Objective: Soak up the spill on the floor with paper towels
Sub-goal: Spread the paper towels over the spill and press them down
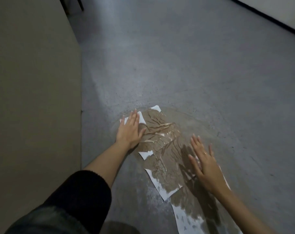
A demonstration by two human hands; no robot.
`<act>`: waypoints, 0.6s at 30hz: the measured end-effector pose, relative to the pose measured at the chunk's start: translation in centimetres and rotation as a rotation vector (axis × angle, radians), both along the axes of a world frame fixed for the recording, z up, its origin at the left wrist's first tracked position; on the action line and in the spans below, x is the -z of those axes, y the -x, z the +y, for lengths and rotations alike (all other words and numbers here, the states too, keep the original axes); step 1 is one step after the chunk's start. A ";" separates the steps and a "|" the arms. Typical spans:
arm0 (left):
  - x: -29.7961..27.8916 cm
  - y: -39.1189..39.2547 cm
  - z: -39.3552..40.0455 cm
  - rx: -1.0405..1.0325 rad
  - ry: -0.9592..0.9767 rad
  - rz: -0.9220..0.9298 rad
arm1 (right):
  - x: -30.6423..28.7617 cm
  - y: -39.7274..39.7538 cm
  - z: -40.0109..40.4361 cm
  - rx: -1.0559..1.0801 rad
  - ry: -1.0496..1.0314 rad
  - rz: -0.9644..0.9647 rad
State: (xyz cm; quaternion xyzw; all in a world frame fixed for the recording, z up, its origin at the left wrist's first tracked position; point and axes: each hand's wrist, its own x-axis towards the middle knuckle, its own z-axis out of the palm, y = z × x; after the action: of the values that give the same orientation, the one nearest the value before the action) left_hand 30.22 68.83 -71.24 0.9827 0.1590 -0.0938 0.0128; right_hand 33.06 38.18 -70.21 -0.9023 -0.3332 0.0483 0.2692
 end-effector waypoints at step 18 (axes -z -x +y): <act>1.0 -0.8 -0.8 0.002 0.093 0.040 | 1.4 7.0 -8.5 0.188 -0.016 0.073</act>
State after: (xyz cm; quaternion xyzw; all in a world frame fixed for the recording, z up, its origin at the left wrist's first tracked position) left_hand 31.01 67.98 -72.25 0.9791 0.1539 -0.1209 0.0553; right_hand 26.08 29.71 -71.65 -0.9251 -0.2374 0.0528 0.2918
